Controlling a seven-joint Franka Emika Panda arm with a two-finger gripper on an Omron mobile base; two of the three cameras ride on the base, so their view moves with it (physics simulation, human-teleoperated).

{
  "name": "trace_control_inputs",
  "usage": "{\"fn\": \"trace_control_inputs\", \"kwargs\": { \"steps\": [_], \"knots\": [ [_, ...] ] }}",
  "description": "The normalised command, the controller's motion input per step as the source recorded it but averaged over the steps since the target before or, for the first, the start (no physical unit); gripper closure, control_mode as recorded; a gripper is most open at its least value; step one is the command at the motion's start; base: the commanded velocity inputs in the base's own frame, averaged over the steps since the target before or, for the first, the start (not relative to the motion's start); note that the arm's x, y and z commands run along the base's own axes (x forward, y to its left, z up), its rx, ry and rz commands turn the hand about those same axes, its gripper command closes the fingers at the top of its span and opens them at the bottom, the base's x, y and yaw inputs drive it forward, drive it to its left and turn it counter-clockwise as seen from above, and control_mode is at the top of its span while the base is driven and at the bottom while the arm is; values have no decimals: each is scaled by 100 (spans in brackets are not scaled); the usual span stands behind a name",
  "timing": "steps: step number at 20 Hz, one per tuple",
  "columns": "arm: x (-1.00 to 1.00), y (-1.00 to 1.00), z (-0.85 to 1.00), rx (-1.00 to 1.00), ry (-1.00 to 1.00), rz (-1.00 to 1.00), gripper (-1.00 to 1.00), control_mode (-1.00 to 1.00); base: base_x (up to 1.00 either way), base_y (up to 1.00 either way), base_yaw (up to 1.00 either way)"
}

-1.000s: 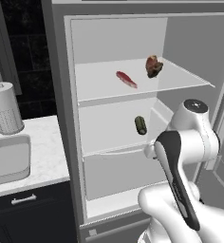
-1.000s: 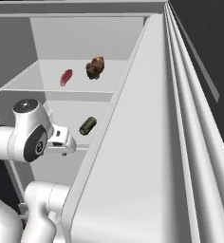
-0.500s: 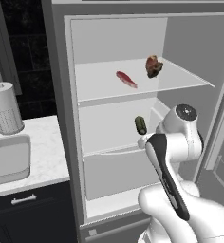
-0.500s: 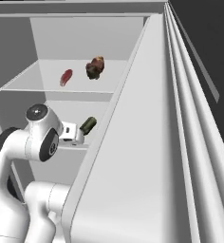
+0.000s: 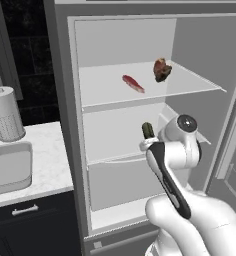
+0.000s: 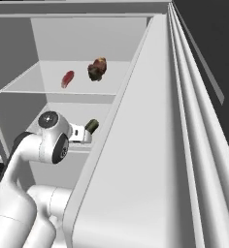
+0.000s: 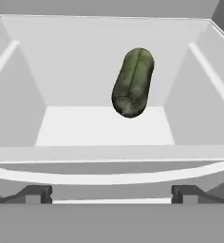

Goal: Place one cucumber and one steak in each tupperware on the nearby counter, to pack two identical lunches.

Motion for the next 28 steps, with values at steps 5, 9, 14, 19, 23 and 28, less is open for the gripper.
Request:
{"fn": "trace_control_inputs", "kwargs": {
  "steps": [5, 9, 14, 19, 23, 28],
  "knots": [
    [51, -2, -12, 15, 5, -10, -100, -100, 0, 0, 0],
    [52, -3, -8, 5, 0, -4, -100, -100, 0, 0, 0],
    [55, -10, -5, 0, 0, 0, -100, -100, 0, 0, 0],
    [46, -9, -20, 0, 0, 0, -100, -100, 0, 0, 0],
    [44, 0, -25, 0, 0, 0, -100, -100, 0, 0, 0],
    [34, 0, -33, 0, 2, 0, -100, -100, 0, 0, 0]
  ]
}}
